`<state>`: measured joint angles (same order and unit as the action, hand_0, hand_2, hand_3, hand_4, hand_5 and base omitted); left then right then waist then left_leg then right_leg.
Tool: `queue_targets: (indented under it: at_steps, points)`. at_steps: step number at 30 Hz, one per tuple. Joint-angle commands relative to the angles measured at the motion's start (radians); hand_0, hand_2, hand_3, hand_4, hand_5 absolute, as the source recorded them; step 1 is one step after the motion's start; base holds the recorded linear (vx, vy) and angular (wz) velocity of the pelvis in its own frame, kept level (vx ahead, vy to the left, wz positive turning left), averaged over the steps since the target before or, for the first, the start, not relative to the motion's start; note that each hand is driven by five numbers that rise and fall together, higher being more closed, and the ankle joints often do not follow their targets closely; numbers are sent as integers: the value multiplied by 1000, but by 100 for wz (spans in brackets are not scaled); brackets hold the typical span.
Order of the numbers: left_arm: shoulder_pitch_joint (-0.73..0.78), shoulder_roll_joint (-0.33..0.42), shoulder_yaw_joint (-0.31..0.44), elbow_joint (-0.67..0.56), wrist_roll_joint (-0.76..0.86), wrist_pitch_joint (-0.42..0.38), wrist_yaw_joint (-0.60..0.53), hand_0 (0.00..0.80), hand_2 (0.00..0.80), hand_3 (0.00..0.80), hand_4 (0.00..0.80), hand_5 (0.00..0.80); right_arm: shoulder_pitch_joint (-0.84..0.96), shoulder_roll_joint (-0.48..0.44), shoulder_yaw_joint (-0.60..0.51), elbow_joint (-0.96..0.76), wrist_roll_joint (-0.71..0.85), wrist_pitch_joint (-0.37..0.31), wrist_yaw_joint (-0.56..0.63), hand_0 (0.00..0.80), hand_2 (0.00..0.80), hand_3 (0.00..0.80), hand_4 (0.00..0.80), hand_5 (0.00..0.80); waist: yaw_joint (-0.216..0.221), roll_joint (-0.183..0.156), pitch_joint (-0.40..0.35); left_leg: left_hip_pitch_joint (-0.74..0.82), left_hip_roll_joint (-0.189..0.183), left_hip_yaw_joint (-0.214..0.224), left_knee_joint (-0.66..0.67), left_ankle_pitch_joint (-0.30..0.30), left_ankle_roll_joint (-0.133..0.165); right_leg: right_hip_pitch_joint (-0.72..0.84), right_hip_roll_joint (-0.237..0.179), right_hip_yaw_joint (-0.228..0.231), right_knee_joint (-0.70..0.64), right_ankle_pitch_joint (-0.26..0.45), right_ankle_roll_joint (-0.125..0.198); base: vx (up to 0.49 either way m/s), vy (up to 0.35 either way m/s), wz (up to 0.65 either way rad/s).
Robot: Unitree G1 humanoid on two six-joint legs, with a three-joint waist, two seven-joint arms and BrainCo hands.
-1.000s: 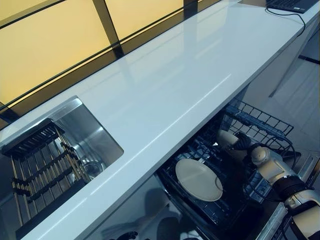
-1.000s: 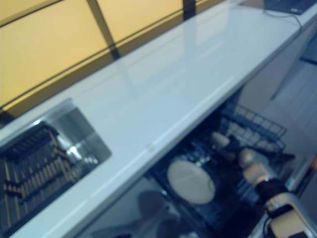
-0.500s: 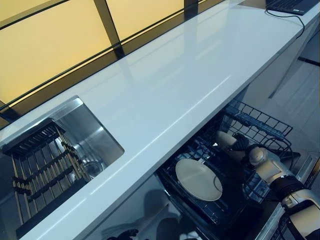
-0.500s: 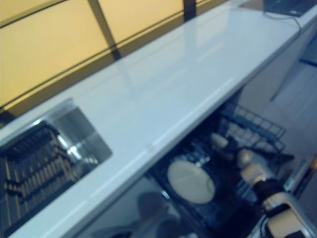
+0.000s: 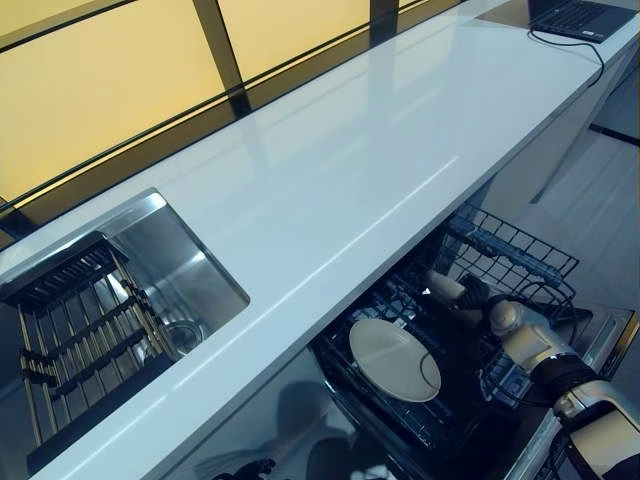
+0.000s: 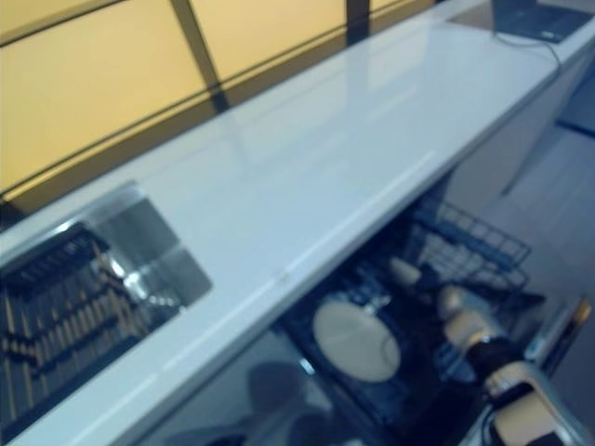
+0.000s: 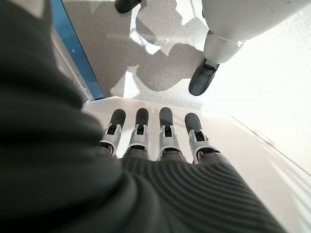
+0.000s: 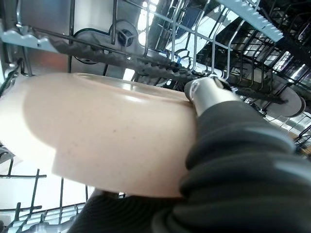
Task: Take plates into dishwasher
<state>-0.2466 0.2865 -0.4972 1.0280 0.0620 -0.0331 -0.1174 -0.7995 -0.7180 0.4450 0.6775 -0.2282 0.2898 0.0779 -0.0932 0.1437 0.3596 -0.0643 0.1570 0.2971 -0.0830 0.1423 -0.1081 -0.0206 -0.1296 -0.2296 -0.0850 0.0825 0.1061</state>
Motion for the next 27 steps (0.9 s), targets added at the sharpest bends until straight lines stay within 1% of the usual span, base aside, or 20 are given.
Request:
queue_targets:
  at_steps: [1,4,14,18,27]
  points:
    - [-80,5,-53,19,-3,-5,-1,0,0,0,0,0,-24,55,68,65,-1,5,51,800,800,800,800,800,22,-17,19,-52,-40,-21,-4,-1,-25,-59,19,-25,26,-17,-6,0,0,0]
    - [-84,2,-57,19,-3,-1,0,0,0,0,0,0,-23,68,70,72,4,13,44,800,800,800,800,800,24,-15,21,-52,-41,-24,-4,-1,-25,-60,19,-26,27,-17,-6,0,0,0]
    - [-101,-11,-73,33,-5,-9,2,0,0,0,0,0,-28,98,68,144,28,0,7,800,800,800,800,800,30,-1,28,-62,-46,-34,-4,1,-21,-72,14,-28,30,-12,-8,0,0,0]
    - [-103,-11,-73,33,-4,-11,2,0,0,0,0,0,-23,103,65,155,34,-7,3,800,800,800,800,800,29,0,32,-63,-47,-35,-4,2,-21,-73,14,-27,29,-10,-7,0,0,0]
    - [-103,-12,-70,30,-4,-5,1,0,0,0,0,0,10,126,38,139,116,23,-7,800,800,800,800,800,26,-8,30,-55,-46,-33,-4,1,-21,-68,14,-27,31,-10,-7,0,0,0]
